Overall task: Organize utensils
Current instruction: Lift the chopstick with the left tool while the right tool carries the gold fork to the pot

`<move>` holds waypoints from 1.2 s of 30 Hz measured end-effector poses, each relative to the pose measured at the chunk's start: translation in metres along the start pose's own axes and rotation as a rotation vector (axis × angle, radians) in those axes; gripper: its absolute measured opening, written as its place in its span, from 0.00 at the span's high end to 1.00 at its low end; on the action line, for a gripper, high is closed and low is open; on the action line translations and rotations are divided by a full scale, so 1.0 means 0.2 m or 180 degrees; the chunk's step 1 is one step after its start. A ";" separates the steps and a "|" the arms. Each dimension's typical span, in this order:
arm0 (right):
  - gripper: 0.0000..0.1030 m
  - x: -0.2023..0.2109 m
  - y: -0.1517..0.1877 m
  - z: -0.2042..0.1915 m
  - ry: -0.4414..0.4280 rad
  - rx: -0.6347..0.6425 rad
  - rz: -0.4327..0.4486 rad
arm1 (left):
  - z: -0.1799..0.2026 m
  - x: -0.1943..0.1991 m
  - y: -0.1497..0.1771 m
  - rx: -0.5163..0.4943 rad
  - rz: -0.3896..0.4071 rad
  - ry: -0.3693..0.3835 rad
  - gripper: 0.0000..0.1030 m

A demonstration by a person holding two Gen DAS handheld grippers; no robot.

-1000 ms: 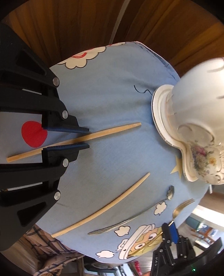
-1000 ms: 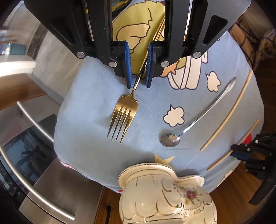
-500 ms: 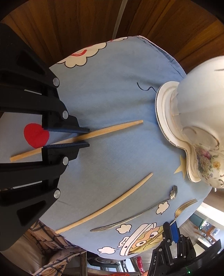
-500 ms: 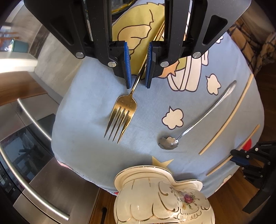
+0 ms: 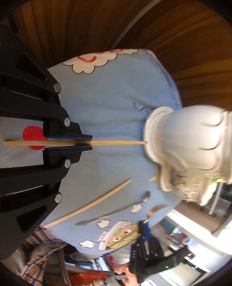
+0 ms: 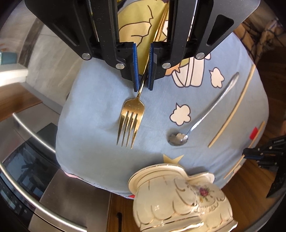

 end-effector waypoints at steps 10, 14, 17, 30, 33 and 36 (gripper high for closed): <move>0.94 0.17 -0.08 0.14 -0.0218 -0.0512 0.0595 | -0.03 0.22 -0.01 0.0170 0.0720 -0.0024 0.94; 0.94 0.28 -0.11 0.16 -0.0261 -0.0646 0.0909 | -0.01 0.29 -0.04 0.0192 0.1000 -0.0038 0.94; 0.94 0.36 -0.13 0.15 -0.0254 -0.0709 0.1110 | 0.03 0.37 -0.08 0.0145 0.1216 -0.0048 0.94; 0.94 0.64 -0.21 0.15 -0.0066 -0.0731 0.1678 | 0.20 0.65 -0.32 -0.0125 0.1949 -0.0393 0.94; 0.94 0.70 -0.25 0.16 -0.0050 -0.0732 0.1763 | 0.26 0.70 -0.39 -0.0225 0.2125 -0.0536 0.94; 0.94 0.77 -0.30 0.16 -0.0044 -0.0738 0.1851 | 0.30 0.76 -0.46 -0.0302 0.2326 -0.0671 0.94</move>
Point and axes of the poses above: each gripper's, at about its wrist camera, not at the fingertips, and x roughly against the way its jaws point, z to its right, y to its underside, the point moved 10 cm from there along -x, roughly the way its jaws point, and after that the axes turned 11 degrees about y, right-handed, at the moved point
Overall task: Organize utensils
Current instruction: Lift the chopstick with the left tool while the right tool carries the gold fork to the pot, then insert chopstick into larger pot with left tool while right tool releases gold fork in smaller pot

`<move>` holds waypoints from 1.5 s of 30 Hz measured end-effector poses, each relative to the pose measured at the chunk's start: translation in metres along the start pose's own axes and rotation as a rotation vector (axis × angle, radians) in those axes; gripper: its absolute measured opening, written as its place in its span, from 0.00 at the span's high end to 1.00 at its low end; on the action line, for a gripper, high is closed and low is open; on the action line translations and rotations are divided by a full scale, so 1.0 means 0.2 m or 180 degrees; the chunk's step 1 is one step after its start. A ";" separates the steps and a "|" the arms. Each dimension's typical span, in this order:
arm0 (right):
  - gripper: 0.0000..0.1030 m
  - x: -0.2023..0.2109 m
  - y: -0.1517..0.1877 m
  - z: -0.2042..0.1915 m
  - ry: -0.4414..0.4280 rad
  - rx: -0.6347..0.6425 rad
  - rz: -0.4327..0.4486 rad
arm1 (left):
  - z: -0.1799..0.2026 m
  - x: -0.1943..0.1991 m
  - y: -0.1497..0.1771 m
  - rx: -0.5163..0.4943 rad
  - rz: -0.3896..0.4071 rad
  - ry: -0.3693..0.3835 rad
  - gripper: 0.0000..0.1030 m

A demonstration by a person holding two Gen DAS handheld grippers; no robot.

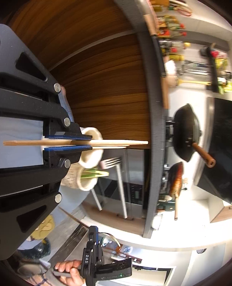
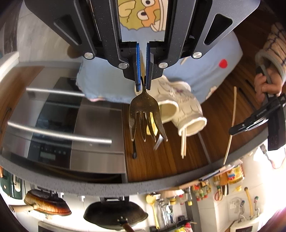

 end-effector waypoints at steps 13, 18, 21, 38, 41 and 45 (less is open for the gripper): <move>0.94 0.13 -0.34 -0.15 -0.0124 0.0200 0.0370 | -0.01 -0.14 -0.27 0.0108 0.0388 0.0011 0.94; 0.94 0.14 -0.43 -0.20 -0.0204 0.0207 0.0456 | -0.01 -0.19 -0.35 0.0180 0.0548 0.0081 0.94; 0.94 0.14 -0.49 -0.23 -0.0258 0.0197 0.0521 | -0.02 -0.21 -0.39 0.0234 0.0645 0.0092 0.94; 0.94 -0.07 -0.58 -0.29 -0.0140 0.0185 0.0567 | -0.11 -0.37 -0.35 0.0245 0.0827 -0.0053 0.94; 0.94 -0.13 -0.56 -0.28 -0.0139 0.0166 0.0541 | -0.11 -0.40 -0.28 0.0246 0.0774 -0.0068 0.94; 0.94 -0.19 -0.52 -0.30 -0.0121 0.0208 0.0452 | -0.11 -0.45 -0.20 0.0213 0.0664 -0.0084 0.94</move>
Point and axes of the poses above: each gripper's, at about its wrist camera, not at the fingertips, and x roughly against the way its jaws point, z to its right, y to its underside, the point moved 10 cm from there along -x, roughly the way its jaws point, and after that the axes turned 11 degrees about y, right-handed, at the moved point
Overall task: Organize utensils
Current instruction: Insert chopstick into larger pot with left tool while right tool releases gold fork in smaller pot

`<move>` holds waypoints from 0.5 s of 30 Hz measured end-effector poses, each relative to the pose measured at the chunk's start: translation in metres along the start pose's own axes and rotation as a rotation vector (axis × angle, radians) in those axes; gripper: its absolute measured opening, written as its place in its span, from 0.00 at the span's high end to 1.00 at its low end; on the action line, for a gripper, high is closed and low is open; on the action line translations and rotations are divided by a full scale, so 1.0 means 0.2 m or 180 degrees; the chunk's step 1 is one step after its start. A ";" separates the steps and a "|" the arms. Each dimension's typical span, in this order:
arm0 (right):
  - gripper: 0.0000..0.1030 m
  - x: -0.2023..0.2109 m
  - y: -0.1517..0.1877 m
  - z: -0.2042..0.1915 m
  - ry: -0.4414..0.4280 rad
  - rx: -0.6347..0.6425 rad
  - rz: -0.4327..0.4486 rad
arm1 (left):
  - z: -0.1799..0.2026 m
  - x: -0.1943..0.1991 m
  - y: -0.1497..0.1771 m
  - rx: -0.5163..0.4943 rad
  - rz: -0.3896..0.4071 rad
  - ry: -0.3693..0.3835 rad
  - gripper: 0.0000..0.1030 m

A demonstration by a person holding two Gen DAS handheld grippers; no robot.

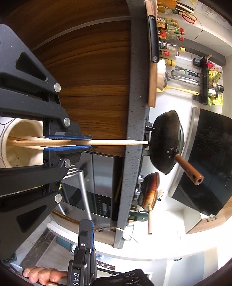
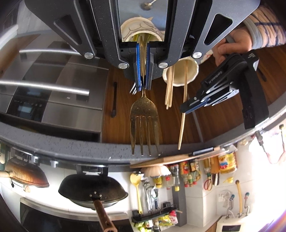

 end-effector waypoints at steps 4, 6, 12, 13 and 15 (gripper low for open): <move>0.94 -0.06 0.08 -0.02 0.0006 0.0066 -0.0126 | 0.00 -0.01 0.09 -0.0017 -0.0138 -0.0018 0.94; 0.94 -0.08 0.11 -0.03 0.0004 0.0087 -0.0187 | 0.00 -0.02 0.13 -0.0019 -0.0205 -0.0043 0.94; 0.94 -0.19 0.19 -0.06 -0.0013 0.0080 -0.0403 | -0.05 -0.05 0.22 0.0074 -0.0413 -0.0166 0.94; 0.94 -0.20 0.21 -0.06 -0.0020 0.0077 -0.0436 | -0.06 -0.05 0.23 0.0084 -0.0448 -0.0177 0.94; 0.94 -0.23 0.23 -0.06 -0.0020 0.0072 -0.0482 | -0.07 -0.06 0.24 0.0076 -0.0516 -0.0193 0.94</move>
Point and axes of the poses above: each gripper's, at about its wrist camera, not at the fingertips, and x roughly against the way its jaws point, z to its right, y to its underside, the point moved 10 cm from there along -x, roughly the way its jaws point, and after that the axes turned 11 degrees about y, right-handed, at the moved point
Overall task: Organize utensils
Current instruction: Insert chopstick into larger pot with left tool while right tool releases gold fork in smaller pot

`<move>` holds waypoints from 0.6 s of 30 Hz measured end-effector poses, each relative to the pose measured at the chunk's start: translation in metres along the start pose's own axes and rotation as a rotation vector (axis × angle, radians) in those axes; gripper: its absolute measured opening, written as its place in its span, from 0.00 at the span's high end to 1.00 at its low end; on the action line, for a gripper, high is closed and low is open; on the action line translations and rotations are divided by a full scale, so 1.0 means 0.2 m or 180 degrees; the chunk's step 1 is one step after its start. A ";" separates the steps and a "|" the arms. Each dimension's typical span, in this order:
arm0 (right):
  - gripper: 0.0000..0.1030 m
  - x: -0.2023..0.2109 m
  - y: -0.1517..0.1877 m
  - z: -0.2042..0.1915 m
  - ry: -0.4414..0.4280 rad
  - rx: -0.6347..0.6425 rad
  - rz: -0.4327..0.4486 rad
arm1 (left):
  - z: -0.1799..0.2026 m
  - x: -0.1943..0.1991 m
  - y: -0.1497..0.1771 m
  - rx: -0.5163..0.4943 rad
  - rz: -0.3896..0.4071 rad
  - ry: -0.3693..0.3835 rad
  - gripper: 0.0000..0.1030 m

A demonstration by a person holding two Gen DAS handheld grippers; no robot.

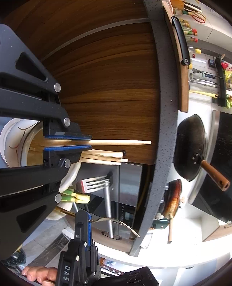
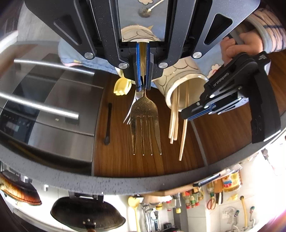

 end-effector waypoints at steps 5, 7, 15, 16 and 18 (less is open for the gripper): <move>0.94 -0.06 0.01 0.00 -0.0029 -0.0068 -0.0056 | 0.00 -0.02 0.01 -0.0053 -0.0101 -0.0049 0.94; 0.94 -0.08 0.00 0.00 -0.0026 -0.0083 -0.0061 | 0.00 -0.02 0.01 -0.0049 -0.0122 -0.0042 0.94; 0.94 -0.16 -0.02 0.04 0.0044 -0.0246 -0.0074 | 0.01 -0.03 0.00 -0.0062 -0.0182 -0.0061 0.94; 0.94 -0.17 -0.02 0.04 0.0051 -0.0263 -0.0064 | 0.01 -0.03 0.00 -0.0067 -0.0182 -0.0059 0.94; 0.94 -0.17 -0.02 0.05 0.0064 -0.0279 -0.0061 | 0.01 -0.03 0.00 -0.0065 -0.0174 -0.0054 0.93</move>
Point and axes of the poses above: each gripper's, at about its wrist camera, not at the fingertips, and x roughly against the way its jaws point, z to its right, y to its underside, the point moved 10 cm from there along -x, roughly the way its jaws point, and after that the axes turned 11 degrees about y, right-handed, at the moved point
